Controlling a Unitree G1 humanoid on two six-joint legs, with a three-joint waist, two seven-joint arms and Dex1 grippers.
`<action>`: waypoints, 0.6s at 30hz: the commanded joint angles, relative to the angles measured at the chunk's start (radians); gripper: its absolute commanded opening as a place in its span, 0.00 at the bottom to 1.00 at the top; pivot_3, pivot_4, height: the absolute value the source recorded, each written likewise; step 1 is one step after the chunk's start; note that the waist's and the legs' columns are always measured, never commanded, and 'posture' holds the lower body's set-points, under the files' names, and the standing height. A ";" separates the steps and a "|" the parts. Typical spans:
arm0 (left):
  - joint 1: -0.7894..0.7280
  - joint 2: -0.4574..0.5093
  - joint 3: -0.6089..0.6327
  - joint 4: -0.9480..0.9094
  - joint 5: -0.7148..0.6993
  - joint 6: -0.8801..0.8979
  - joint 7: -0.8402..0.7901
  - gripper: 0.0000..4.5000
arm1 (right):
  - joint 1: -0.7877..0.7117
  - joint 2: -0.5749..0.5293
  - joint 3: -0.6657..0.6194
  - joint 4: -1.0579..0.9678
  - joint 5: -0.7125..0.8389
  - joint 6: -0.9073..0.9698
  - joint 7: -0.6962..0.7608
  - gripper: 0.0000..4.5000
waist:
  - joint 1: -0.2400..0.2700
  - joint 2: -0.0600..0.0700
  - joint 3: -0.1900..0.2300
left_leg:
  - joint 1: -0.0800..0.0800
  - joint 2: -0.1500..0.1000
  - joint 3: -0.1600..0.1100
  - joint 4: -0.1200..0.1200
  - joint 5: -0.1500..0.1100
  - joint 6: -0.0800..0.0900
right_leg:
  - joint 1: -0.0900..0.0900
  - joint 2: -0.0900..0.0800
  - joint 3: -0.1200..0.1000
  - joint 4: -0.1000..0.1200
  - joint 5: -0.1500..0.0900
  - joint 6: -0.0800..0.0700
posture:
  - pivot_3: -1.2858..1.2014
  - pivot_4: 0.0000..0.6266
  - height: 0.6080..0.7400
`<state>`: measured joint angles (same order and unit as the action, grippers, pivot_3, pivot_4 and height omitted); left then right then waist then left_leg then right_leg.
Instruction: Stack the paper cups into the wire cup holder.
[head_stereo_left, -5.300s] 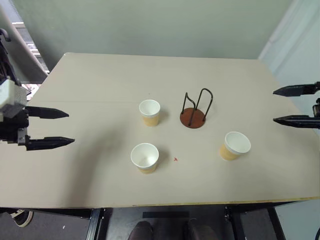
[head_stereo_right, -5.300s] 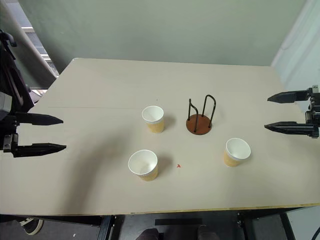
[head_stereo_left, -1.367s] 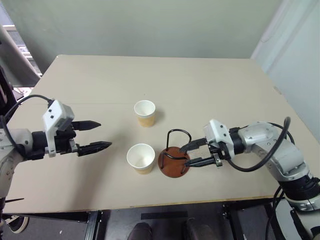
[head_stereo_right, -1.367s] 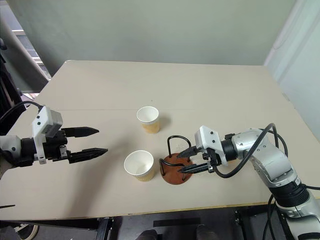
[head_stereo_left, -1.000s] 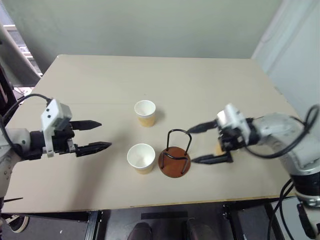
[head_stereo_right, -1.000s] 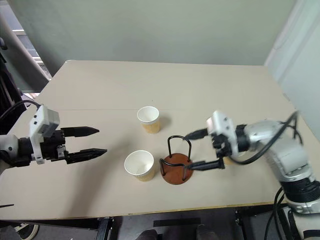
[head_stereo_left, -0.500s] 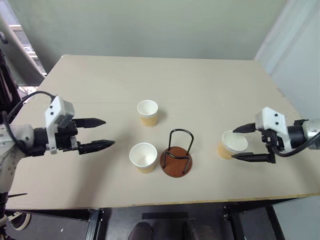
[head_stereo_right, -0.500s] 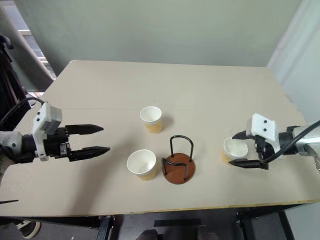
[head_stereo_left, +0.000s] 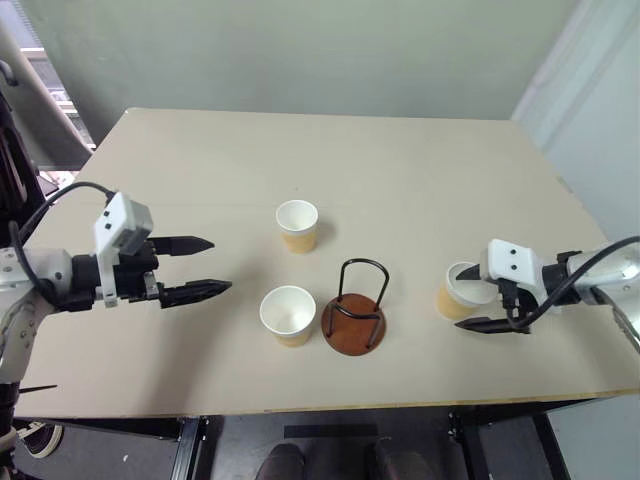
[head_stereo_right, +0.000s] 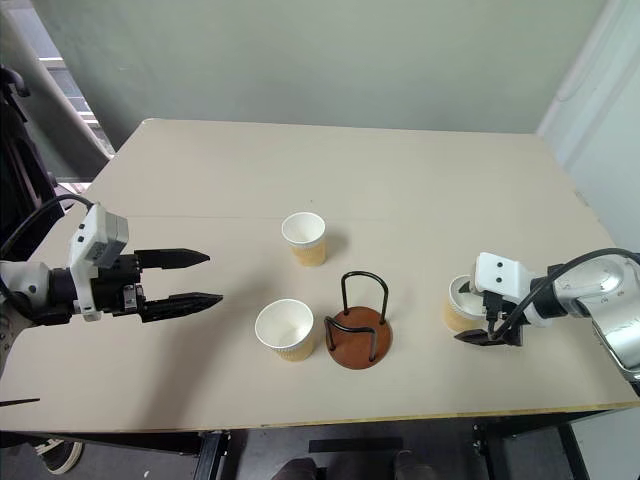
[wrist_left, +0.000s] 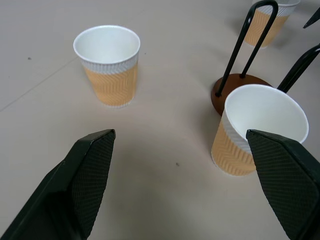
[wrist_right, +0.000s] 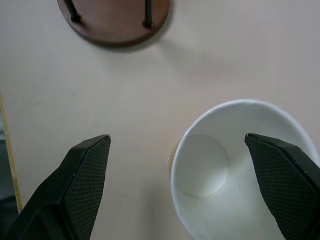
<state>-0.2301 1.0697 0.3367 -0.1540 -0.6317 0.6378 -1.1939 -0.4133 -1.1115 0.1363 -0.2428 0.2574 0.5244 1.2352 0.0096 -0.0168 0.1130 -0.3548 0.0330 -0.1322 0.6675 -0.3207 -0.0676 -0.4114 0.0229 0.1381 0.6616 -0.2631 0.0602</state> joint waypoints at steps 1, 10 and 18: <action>0.009 0.009 0.048 -0.032 -0.018 0.002 0.005 1.00 | -0.016 -0.008 -0.006 -0.004 -0.013 -0.023 0.021 0.78 | 0.000 0.000 0.000 | 0.000 0.000 0.000 0.000 0.000 0.000 | 0.000 0.000 0.000 0.000 0.000 0.000 | 0.52 0.24 1.00; 0.009 0.008 0.044 -0.033 -0.019 0.001 0.015 1.00 | -0.015 0.002 -0.019 0.007 -0.021 -0.036 0.032 0.07 | 0.000 0.000 0.000 | 0.000 0.000 0.000 0.000 0.000 0.000 | 0.000 0.001 0.000 0.000 0.000 0.000 | 0.52 0.24 1.00; 0.001 0.012 0.037 -0.025 -0.018 -0.002 0.016 1.00 | -0.029 0.008 -0.090 -0.003 0.070 -0.024 0.073 0.01 | 0.000 0.000 0.000 | 0.000 0.000 0.000 0.000 0.000 0.000 | 0.000 0.001 0.000 0.000 0.000 0.000 | 0.52 0.24 1.00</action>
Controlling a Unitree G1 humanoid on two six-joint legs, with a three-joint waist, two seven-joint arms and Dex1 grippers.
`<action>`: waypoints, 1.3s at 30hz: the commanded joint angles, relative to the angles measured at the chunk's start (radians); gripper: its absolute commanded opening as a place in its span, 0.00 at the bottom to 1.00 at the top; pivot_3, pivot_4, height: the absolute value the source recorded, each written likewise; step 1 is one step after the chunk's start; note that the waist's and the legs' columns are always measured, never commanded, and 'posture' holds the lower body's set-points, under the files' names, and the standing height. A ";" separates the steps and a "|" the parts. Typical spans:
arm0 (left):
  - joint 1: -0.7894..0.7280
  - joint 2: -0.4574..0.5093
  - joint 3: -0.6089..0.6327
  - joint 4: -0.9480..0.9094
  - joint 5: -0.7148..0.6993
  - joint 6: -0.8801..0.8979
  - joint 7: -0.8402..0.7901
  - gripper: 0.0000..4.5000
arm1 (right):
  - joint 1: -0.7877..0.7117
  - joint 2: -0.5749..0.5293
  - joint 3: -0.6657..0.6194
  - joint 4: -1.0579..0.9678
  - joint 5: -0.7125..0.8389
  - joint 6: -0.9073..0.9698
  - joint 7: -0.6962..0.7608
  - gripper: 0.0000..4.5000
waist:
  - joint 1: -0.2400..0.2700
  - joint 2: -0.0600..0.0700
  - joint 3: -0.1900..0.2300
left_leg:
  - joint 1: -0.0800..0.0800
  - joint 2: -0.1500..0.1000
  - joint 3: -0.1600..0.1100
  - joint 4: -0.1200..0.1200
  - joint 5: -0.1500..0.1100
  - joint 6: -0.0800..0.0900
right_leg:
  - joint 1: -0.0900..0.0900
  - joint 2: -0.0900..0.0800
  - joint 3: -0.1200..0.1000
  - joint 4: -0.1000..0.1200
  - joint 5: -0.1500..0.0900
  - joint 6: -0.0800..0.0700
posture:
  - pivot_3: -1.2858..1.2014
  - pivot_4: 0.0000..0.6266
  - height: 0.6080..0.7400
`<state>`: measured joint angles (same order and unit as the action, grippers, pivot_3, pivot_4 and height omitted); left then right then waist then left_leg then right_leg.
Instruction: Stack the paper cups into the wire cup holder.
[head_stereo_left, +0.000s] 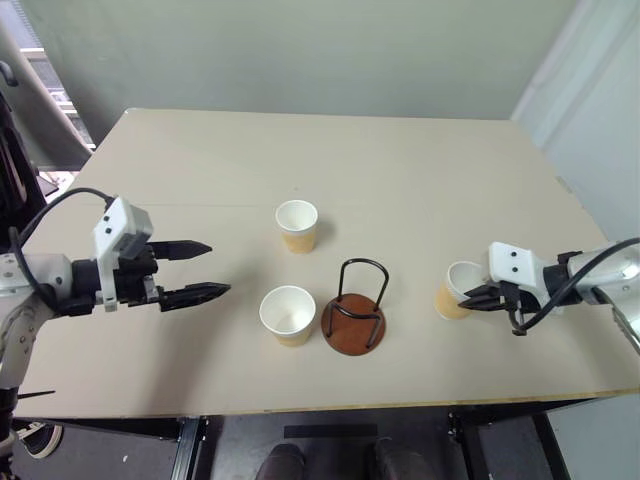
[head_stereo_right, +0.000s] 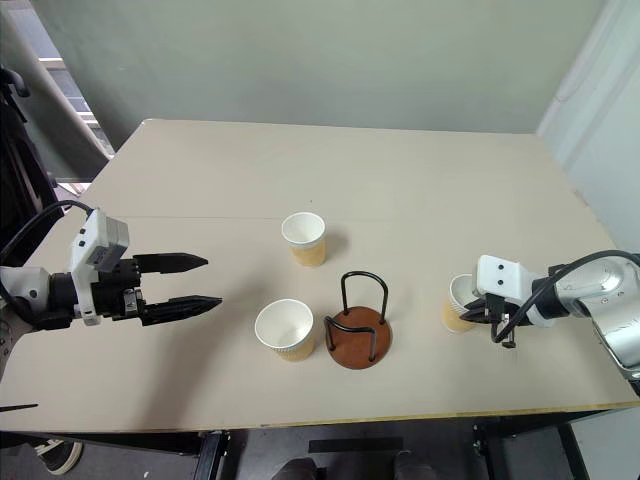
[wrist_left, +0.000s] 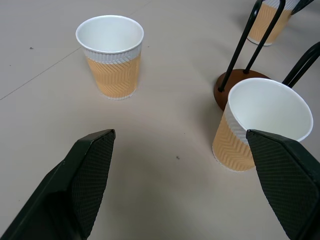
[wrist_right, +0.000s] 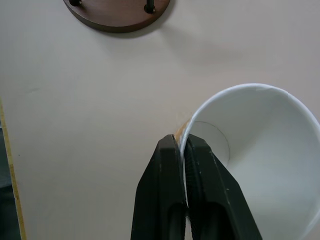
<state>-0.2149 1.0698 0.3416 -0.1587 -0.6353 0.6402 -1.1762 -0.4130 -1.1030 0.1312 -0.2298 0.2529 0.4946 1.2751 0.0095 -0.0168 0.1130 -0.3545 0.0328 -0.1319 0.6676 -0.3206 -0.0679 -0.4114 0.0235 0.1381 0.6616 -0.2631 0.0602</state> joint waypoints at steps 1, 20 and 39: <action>-0.014 0.013 0.032 -0.020 -0.013 -0.005 -0.002 1.00 | -0.055 0.001 -0.120 -0.024 0.127 0.020 0.052 0.01 | 0.000 0.000 0.000 | 0.000 0.000 0.000 0.000 0.000 0.000 | 0.000 0.000 0.000 0.000 0.000 0.000 | 0.52 0.24 1.00; 0.007 0.008 0.033 -0.039 -0.011 -0.004 0.004 1.00 | -0.392 0.265 0.026 -0.215 0.357 0.200 -0.015 0.01 | -0.002 -0.001 -0.001 | 0.001 0.000 -0.001 -0.001 0.000 -0.001 | 0.000 0.001 0.000 -0.001 0.000 0.000 | 0.52 0.24 1.00; 0.018 0.017 0.030 -0.058 -0.021 0.001 -0.001 1.00 | -0.352 0.221 0.082 -0.199 0.244 0.142 0.027 0.22 | -0.004 -0.001 -0.001 | 0.001 0.000 -0.001 -0.001 0.000 -0.001 | 0.000 0.001 0.000 0.000 0.000 0.000 | 0.52 0.24 1.00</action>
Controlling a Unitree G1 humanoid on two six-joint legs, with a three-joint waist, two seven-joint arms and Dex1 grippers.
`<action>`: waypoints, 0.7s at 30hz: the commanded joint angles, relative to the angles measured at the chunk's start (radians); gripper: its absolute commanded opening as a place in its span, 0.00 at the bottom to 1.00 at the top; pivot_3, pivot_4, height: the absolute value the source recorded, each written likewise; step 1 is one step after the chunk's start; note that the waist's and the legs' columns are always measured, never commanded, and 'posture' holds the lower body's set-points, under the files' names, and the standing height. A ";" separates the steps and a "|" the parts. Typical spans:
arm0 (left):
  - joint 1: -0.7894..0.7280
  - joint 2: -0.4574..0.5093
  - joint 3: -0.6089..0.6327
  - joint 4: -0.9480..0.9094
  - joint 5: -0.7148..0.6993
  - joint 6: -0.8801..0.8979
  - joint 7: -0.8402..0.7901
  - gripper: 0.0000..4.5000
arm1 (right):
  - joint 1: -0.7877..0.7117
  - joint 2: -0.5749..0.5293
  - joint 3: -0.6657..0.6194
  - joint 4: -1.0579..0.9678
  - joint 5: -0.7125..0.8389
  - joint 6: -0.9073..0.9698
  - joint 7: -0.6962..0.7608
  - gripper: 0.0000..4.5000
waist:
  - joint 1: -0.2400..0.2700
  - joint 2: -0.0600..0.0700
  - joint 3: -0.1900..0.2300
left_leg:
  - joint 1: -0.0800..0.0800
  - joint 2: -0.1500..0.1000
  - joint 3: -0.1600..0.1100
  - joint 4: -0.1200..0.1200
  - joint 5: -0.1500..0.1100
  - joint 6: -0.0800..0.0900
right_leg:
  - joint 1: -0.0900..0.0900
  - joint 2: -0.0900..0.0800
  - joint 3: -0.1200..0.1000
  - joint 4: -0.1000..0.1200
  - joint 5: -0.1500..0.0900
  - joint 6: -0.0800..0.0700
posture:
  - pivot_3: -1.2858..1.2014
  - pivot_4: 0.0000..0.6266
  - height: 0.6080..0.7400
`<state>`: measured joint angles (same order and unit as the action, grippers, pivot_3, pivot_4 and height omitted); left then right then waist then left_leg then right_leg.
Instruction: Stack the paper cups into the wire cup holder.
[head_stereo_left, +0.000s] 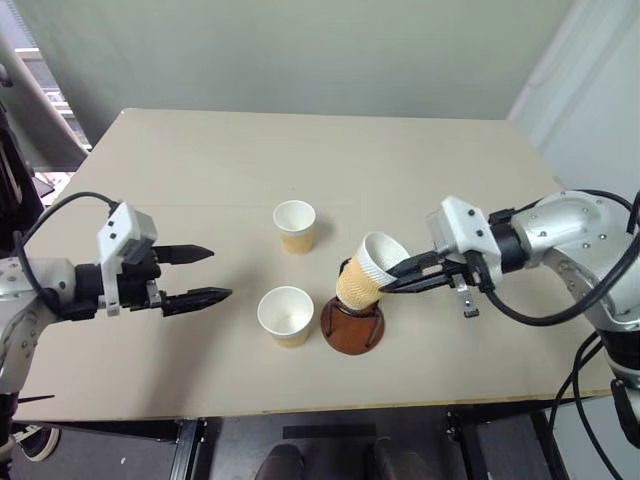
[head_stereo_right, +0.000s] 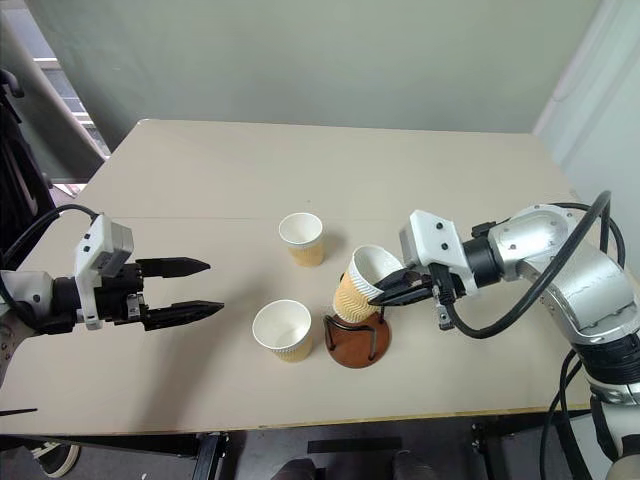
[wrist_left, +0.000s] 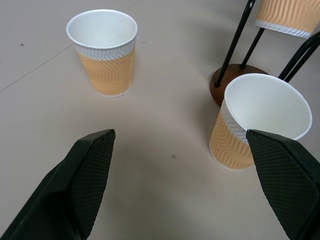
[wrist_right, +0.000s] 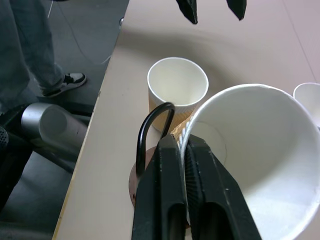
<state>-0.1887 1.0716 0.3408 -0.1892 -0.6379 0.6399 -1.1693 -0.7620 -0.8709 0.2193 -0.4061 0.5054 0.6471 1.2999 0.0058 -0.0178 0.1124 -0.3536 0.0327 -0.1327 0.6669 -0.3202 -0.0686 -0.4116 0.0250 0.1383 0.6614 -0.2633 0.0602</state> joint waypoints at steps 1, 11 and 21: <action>-0.008 0.017 0.029 -0.028 -0.017 0.002 -0.010 1.00 | -0.003 -0.011 -0.007 -0.023 -0.010 -0.009 0.002 0.29 | 0.000 0.000 0.000 | 0.000 0.000 0.000 0.000 0.000 0.000 | 0.000 0.000 0.000 0.000 0.000 0.000 | 0.52 0.24 1.00; -0.114 0.020 -0.045 -0.064 -0.039 0.006 -0.031 1.00 | 0.042 -0.007 -0.207 0.067 0.108 0.022 -0.013 1.00 | 0.008 0.000 0.000 | 0.000 0.000 0.000 0.000 0.000 0.000 | 0.000 0.000 0.000 0.000 0.000 0.000 | 0.52 0.24 1.00; -0.415 -0.063 -0.421 -0.018 0.087 -0.041 -0.174 1.00 | 0.297 -0.138 -0.601 0.082 0.383 0.083 0.082 1.00 | 0.028 -0.001 0.000 | -0.002 -0.001 0.002 0.002 0.000 0.000 | 0.000 -0.001 0.000 -0.001 0.000 0.000 | 0.52 0.24 1.00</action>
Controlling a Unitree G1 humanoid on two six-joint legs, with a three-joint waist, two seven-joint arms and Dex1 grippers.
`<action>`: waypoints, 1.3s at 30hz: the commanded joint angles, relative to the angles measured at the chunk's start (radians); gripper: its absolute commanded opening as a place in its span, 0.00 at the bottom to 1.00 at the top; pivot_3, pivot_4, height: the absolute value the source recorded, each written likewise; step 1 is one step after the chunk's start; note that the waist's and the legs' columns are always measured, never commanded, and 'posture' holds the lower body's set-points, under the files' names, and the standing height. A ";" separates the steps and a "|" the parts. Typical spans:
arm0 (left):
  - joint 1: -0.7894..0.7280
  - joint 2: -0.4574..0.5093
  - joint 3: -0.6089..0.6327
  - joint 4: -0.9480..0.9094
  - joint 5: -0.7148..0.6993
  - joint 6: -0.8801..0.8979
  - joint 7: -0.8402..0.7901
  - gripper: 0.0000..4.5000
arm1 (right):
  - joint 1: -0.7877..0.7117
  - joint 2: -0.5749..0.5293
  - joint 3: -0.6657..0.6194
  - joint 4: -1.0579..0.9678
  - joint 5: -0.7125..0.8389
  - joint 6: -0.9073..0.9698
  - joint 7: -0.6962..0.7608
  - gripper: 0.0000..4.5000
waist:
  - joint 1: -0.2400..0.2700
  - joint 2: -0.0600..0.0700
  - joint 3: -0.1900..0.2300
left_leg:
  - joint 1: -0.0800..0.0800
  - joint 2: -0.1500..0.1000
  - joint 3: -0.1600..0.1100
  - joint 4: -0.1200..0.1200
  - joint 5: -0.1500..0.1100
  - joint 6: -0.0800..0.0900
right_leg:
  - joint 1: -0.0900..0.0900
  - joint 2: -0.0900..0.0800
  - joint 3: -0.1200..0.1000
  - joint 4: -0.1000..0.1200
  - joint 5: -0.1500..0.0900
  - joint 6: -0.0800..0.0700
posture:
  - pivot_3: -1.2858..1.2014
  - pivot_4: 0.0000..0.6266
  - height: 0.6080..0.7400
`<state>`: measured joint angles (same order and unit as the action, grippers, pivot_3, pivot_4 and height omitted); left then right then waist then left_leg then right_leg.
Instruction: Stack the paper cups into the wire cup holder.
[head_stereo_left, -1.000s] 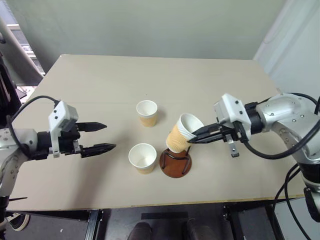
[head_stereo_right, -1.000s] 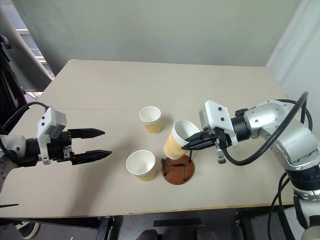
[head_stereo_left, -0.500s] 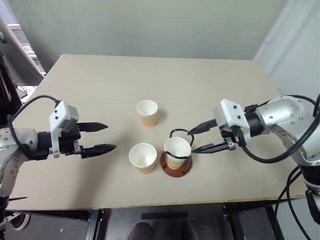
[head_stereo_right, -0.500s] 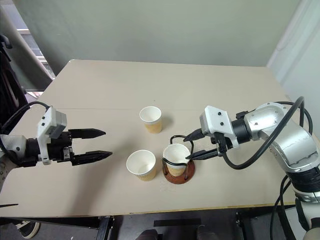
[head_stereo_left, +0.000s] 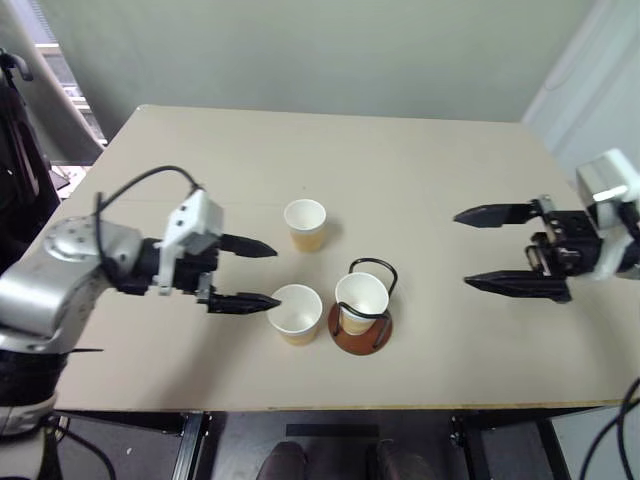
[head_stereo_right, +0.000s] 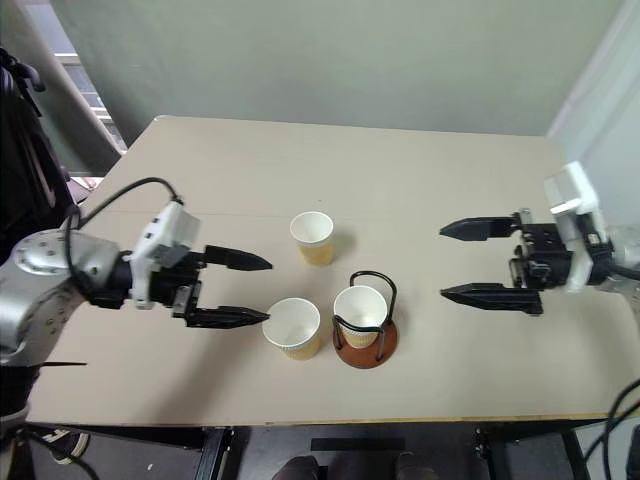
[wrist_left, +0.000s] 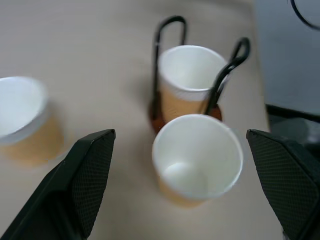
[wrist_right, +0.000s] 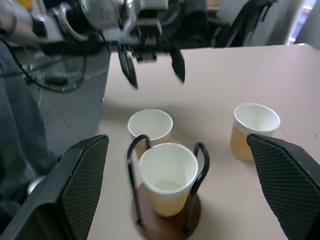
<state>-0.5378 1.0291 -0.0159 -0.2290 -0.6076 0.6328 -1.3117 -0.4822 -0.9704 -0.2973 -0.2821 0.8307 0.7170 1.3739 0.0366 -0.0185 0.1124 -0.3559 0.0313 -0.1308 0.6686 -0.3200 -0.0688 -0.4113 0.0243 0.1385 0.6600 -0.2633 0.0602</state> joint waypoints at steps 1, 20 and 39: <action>-0.091 -0.035 -0.100 0.038 0.088 -0.047 -0.037 1.00 | 0.028 -0.047 -0.093 -0.053 0.064 0.013 0.001 1.00 | -0.005 0.000 0.000 | 0.000 0.000 0.001 0.000 0.000 0.000 | 0.000 0.000 0.000 0.000 0.000 0.000 | 0.52 0.24 1.00; -0.215 -0.132 -0.320 0.185 0.409 -0.253 -0.143 0.71 | 0.124 -0.086 -0.131 -0.158 0.100 -0.007 -0.106 1.00 | -0.018 0.000 0.000 | 0.001 0.000 -0.002 0.004 -0.001 0.003 | 0.003 0.003 0.000 0.000 0.000 0.004 | 0.52 0.24 1.00; -0.388 -0.152 -0.129 0.178 0.178 -0.185 -0.271 0.01 | 0.121 -0.098 -0.130 -0.106 0.095 -0.045 -0.102 1.00 | -0.016 0.000 0.000 | -0.001 0.000 -0.002 0.007 -0.002 0.004 | 0.003 0.003 0.000 0.000 0.001 0.005 | 0.52 0.24 1.00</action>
<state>-0.8738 0.8787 -0.2212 -0.0411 -0.3708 0.4322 -1.5605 -0.3458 -1.0493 -0.3838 -0.3916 0.9093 0.6844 1.2726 0.0207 -0.0183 0.1125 -0.3574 0.0309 -0.1331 0.6760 -0.3224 -0.0646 -0.4081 0.0272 0.1386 0.6597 -0.2625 0.0657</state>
